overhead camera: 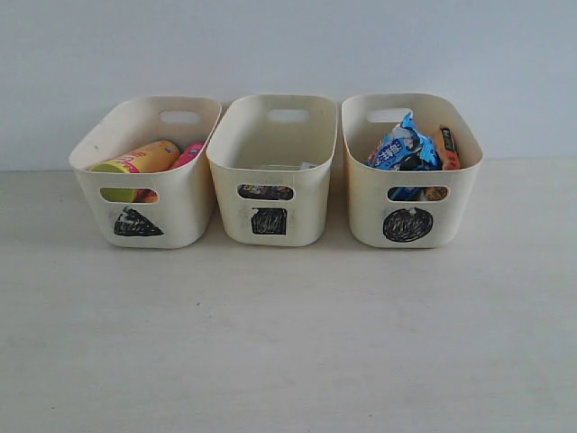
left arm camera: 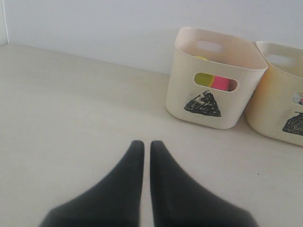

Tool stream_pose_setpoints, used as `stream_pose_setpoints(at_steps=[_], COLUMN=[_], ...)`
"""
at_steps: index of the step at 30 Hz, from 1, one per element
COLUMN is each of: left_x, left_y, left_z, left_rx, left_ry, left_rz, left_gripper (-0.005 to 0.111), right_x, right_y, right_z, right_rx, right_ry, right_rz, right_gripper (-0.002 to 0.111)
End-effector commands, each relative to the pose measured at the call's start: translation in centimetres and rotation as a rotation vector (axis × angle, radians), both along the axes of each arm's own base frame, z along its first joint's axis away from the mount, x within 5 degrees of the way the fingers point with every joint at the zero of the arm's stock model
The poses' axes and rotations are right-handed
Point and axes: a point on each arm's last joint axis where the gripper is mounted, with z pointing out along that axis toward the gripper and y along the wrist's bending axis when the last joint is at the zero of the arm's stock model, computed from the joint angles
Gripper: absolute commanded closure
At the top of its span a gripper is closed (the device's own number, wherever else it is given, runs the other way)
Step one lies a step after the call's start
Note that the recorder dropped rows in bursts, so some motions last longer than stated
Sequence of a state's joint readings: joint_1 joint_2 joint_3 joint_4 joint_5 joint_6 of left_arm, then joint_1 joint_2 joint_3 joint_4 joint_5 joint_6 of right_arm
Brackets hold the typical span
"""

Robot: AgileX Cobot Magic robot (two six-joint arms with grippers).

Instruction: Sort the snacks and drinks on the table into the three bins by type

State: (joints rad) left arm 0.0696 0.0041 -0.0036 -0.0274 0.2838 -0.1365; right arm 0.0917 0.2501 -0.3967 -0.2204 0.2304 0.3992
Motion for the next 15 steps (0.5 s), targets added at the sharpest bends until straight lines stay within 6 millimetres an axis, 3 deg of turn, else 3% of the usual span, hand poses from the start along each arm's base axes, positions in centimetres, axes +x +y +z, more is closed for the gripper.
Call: stream_pose_setpoints(at_steps=[1, 4, 12, 15], left_x=[0.0, 0.0, 0.0, 0.0], left_y=[0.0, 0.0, 0.0, 0.0], left_z=[0.0, 0.0, 0.0, -0.1], left_rx=[-0.007, -0.007, -0.007, -0.007], left_ry=[-0.008, -0.008, -0.008, -0.006], left_rz=[0.000, 0.000, 0.000, 0.000], left_gripper=[0.102, 0.102, 0.102, 0.102], right_x=[-0.1, -0.1, -0.5, -0.9], right_y=[0.3, 0.4, 0.5, 0.4], right_z=[0.2, -1.4, -10.0, -11.2], right_rx=[-0.033, -0.047, -0.038, -0.050], right_ry=[-0.053, -0.034, 0.109, 0.089], right_rz=[0.028, 0.046, 0.056, 0.056], right_gripper=[0.108, 0.108, 0.108, 0.108])
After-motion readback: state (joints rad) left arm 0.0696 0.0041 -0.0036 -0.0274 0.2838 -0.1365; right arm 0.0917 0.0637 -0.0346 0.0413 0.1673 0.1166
